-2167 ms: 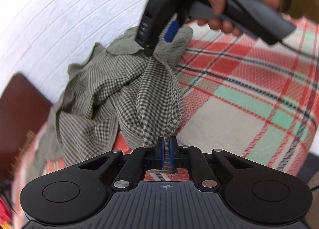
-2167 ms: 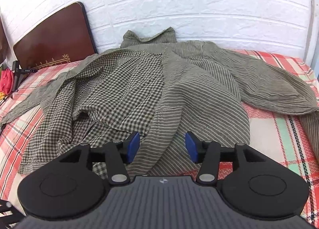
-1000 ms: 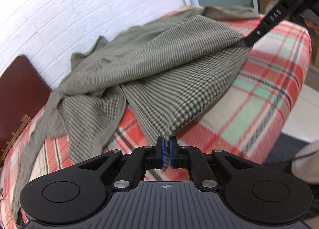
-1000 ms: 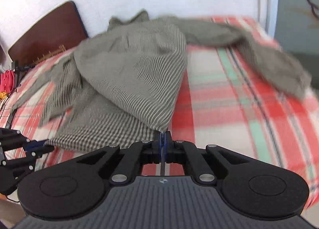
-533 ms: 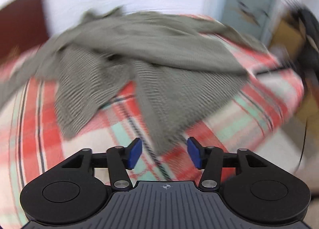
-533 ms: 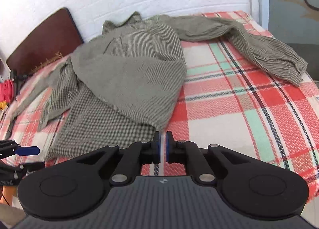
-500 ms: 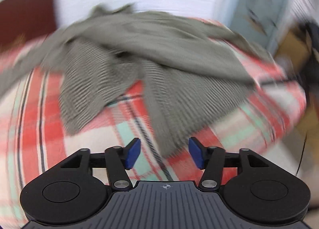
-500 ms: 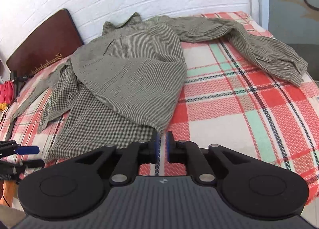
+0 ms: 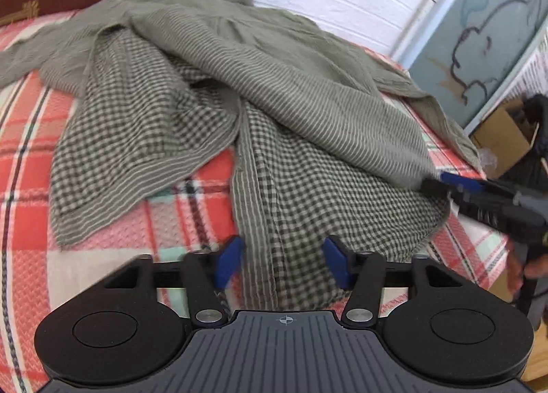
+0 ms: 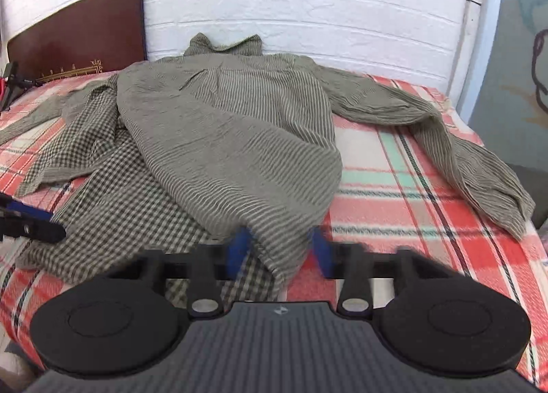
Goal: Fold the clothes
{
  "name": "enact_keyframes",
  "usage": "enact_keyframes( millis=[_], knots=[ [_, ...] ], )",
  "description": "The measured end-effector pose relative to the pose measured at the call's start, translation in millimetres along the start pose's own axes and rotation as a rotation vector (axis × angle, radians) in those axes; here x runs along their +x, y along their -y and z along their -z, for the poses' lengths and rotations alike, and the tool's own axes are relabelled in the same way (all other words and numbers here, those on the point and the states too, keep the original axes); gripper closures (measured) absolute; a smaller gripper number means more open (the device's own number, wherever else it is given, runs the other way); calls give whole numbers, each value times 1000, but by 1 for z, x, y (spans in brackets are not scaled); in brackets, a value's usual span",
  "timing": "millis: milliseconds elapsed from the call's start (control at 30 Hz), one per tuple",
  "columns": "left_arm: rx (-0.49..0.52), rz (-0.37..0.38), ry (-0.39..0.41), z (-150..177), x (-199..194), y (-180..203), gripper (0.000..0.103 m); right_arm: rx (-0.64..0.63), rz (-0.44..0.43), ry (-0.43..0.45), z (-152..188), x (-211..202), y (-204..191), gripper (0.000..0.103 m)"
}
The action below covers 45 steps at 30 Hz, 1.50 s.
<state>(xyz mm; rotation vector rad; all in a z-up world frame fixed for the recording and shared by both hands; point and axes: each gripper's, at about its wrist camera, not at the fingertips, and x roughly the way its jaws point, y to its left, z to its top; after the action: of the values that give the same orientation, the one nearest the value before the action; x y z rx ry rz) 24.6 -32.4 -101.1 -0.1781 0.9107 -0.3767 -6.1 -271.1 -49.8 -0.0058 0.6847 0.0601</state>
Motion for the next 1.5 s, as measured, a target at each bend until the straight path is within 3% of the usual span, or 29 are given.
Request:
enact_keyframes(
  millis=[33,100,267,300,367,400,467,500,567,600,667,733,900,967,1067,1167,1233,1333,1500],
  knots=[
    [7,-1,-13,0,2,2,96,41,3,3,-3,-1,7,102],
    [17,8,-27,0,3,6,98,118,31,44,-7,-10,23,102],
    [93,57,-49,4,2,19,99,148,94,24,-1,-22,43,102],
    [116,48,-51,6,3,21,97,156,89,6,2,-20,45,102],
    [144,41,-54,8,3,24,80,173,75,-33,8,-15,48,101],
    [143,47,-59,8,1,23,80,177,70,-50,11,-13,48,101],
    [139,67,-73,10,-5,20,69,165,70,-62,12,-12,47,97],
    [130,75,-78,10,-8,18,62,159,76,-60,12,-14,46,92],
    [115,92,-90,12,-15,14,49,164,100,-31,9,-24,46,65],
    [109,91,-91,13,-19,13,45,171,114,-5,8,-31,45,65],
    [100,73,-80,15,-27,9,44,171,32,57,-2,-44,38,66],
    [66,77,-76,12,-28,2,43,171,-51,120,-13,-58,32,66],
    [-57,130,-76,6,-17,-15,43,126,-379,70,-38,-22,-18,71],
    [-86,157,-72,6,-14,-16,43,81,-454,6,-41,0,-44,72],
    [-121,206,-75,8,-9,-17,43,15,-456,-47,-39,20,-74,72],
    [-175,287,-79,9,-2,-20,43,16,-421,-44,-38,21,-70,70],
    [-238,373,-95,10,7,-25,58,17,-397,-42,-38,21,-68,65],
    [-400,519,-137,17,25,-41,65,38,-357,-45,-31,15,-56,59],
    [-526,577,-78,30,24,-55,68,82,-335,-61,-22,14,-43,55]
  ],
)
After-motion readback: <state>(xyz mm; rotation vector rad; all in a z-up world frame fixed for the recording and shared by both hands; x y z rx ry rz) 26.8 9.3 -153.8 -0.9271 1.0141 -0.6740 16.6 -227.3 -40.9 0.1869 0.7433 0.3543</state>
